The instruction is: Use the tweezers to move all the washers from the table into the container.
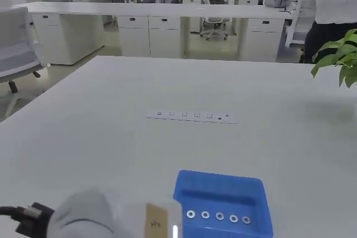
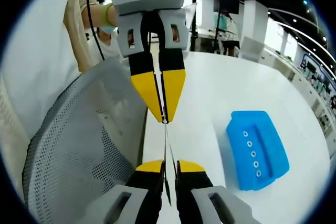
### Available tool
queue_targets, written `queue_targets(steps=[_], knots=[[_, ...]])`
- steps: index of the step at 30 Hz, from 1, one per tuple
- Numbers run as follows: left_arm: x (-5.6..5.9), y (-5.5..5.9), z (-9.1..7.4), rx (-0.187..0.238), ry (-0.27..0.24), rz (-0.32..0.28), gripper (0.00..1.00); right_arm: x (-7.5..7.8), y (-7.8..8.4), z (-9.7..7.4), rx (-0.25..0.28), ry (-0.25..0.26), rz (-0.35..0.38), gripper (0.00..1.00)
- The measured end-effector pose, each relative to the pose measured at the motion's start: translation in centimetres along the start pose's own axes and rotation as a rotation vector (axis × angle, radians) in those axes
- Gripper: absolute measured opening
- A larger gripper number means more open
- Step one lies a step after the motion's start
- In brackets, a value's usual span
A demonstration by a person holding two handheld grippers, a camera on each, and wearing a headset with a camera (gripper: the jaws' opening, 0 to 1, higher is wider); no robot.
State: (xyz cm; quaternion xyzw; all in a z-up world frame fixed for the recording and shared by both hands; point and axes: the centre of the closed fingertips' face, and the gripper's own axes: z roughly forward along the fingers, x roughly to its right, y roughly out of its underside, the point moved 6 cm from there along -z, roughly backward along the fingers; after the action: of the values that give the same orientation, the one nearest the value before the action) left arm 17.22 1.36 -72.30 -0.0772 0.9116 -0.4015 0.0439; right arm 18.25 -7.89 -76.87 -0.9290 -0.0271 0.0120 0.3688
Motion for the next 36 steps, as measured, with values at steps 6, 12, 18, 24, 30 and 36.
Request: queue_targets(steps=[6, 12, 18, 24, 30, 36], knots=[[-0.8, 1.4, 0.7, -0.032, 0.01, -0.008, 0.0, 0.5, 0.5, 1.1, -0.042, 0.003, -0.028, 0.05], [-1.2, 2.0, 1.3, -0.042, 0.018, -0.023, 0.0, 1.0, 1.0, 1.9, -0.066, 0.002, -0.023, 0.05], [-1.5, 3.0, 1.8, -0.068, 0.022, -0.037, 0.0, 1.3, 1.5, 2.8, -0.068, -0.003, -0.005, 0.05], [-1.8, 4.1, 2.3, -0.096, 0.03, -0.048, 0.0, 1.3, 1.9, 3.7, -0.073, -0.001, -0.001, 0.05], [-1.9, 5.1, 2.7, -0.146, 0.029, -0.02, 0.0, 1.0, 2.3, 3.7, -0.044, 0.005, 0.034, 0.1], [-2.0, 6.1, 3.3, -0.194, 0.031, 0.0, 0.0, 0.1, 3.1, 2.0, -0.002, 0.046, 0.109, 0.15]])
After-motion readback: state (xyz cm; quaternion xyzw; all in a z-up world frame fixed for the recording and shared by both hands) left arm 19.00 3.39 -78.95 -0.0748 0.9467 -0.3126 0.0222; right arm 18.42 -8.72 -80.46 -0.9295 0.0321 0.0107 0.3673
